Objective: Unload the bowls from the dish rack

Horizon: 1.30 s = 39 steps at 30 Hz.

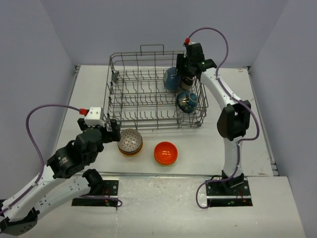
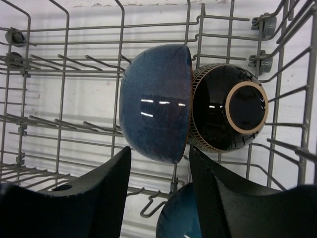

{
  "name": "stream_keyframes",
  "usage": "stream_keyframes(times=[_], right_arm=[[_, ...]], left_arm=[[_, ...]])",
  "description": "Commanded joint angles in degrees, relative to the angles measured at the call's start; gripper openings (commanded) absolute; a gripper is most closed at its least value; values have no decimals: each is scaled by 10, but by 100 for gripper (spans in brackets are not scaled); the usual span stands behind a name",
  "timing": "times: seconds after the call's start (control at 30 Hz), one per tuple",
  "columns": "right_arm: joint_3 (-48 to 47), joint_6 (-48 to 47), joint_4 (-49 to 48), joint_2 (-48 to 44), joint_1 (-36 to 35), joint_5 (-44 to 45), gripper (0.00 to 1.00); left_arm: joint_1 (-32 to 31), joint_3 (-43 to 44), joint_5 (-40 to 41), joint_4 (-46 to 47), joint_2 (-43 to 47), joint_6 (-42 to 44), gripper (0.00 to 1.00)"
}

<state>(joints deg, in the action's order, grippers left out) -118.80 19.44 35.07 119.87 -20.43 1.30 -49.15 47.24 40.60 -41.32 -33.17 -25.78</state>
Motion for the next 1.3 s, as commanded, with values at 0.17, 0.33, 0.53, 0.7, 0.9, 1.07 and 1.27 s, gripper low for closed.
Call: stream_keyframes(times=[0.17,0.33,0.53,0.7,0.9,1.07,1.27], right_arm=[[-102,7,59,76,11,-30,58],[-107,12,53,96,14,-98,63],[-69,40,3,99,33,-229,63],[-45,47,-38,91,44,-283,63],[-36,57,-83,103,55,-364,60],[-31,77,-118,117,65,-417,57],[-44,104,-142,143,70,-459,53]], left_arm=[[3,-22,-3,42,27,4,100],[3,-22,-15,46,-1,8,100],[3,-23,-14,47,1,7,100],[3,-25,-17,49,9,10,100],[3,-25,-17,49,3,10,100],[3,-25,-18,50,6,11,100],[3,-25,-20,51,6,13,100]])
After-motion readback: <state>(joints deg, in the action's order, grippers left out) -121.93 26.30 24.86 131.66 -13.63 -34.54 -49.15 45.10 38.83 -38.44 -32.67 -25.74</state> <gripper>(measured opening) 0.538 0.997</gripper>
